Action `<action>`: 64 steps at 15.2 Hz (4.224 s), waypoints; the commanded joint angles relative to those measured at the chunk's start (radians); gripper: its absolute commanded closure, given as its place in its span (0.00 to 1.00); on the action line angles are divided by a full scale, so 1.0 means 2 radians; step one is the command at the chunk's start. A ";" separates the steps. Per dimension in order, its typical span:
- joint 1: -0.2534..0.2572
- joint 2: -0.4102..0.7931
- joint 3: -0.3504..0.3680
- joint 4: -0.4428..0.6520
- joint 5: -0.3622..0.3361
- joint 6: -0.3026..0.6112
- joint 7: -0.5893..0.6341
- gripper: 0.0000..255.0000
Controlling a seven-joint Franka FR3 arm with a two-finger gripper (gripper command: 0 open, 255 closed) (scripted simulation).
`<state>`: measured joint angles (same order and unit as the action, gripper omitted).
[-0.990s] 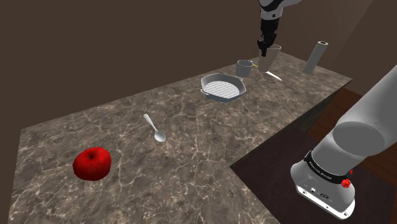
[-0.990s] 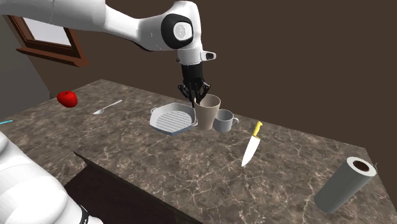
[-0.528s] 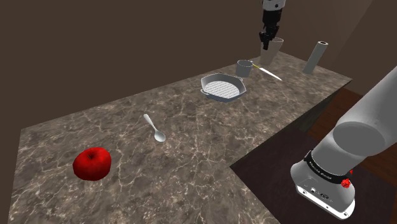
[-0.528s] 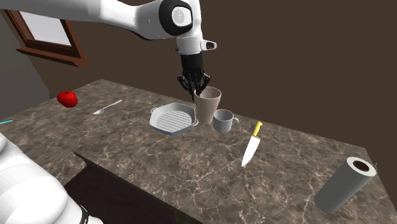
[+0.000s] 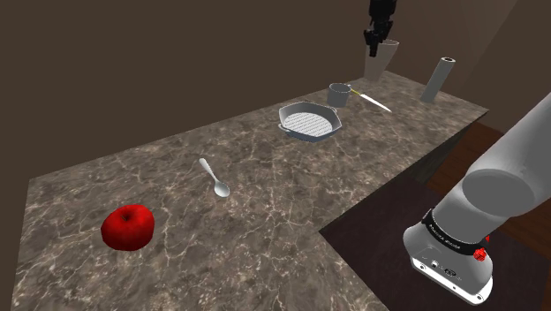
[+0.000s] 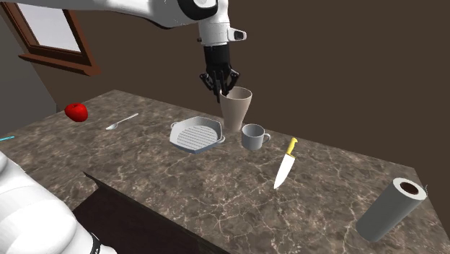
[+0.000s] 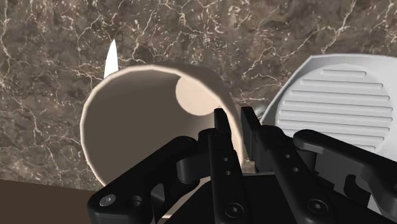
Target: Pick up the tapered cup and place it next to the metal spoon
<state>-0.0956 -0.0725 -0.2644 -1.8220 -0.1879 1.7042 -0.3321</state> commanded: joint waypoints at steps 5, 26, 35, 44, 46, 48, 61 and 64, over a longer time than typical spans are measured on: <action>0.016 -0.027 0.021 -0.010 -0.002 -0.023 0.034 1.00; 0.121 -0.092 0.179 -0.071 0.049 -0.064 0.286 1.00; 0.165 -0.050 0.248 -0.022 0.073 -0.080 0.395 1.00; 0.210 0.029 0.307 0.067 0.073 -0.099 0.501 1.00; 0.209 0.027 0.306 0.052 0.074 -0.085 0.501 1.00; 0.209 0.026 0.306 0.037 0.074 -0.071 0.501 1.00; 0.210 0.029 0.306 -0.047 0.072 0.016 0.506 1.00; 0.210 0.033 0.307 -0.063 0.071 0.035 0.508 1.00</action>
<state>0.3245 -0.0085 0.3495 -1.9357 -0.0446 1.7599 0.6832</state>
